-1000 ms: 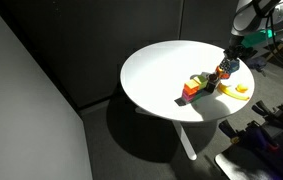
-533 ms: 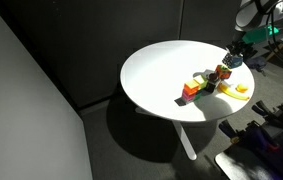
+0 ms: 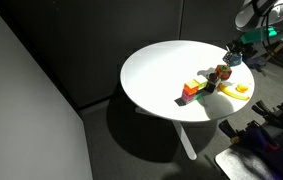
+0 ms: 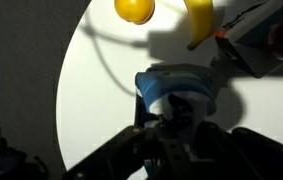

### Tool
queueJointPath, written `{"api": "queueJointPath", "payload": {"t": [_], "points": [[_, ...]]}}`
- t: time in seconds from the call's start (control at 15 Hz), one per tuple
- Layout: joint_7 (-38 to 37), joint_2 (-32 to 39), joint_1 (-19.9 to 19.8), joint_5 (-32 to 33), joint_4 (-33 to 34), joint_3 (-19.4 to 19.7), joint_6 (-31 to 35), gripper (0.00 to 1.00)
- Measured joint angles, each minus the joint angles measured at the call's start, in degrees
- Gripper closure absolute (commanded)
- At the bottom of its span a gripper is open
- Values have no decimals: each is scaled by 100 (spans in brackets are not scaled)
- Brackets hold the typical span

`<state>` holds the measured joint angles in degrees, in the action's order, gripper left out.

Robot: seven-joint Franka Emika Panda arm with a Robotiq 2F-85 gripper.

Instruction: Pick up the block with a black and white image and stack it on top of the block with a number six on it

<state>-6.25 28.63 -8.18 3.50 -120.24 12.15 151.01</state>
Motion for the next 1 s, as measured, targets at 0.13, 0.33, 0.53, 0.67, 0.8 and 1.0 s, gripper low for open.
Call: {"api": "queueJointPath", "payload": {"t": [0.13,0.33,0.53,0.67,0.8,1.0], "points": [[0,124,-58,-134,124,-15,37,91],[0,302,-121,-311,309,-47,53,91],[1,466,-162,-453,486,-109,63,91],[1,574,-185,-515,612,-156,65,91],[1,680,-201,-539,729,-186,66,91],[1,846,-232,-545,899,-199,66,91]]}}
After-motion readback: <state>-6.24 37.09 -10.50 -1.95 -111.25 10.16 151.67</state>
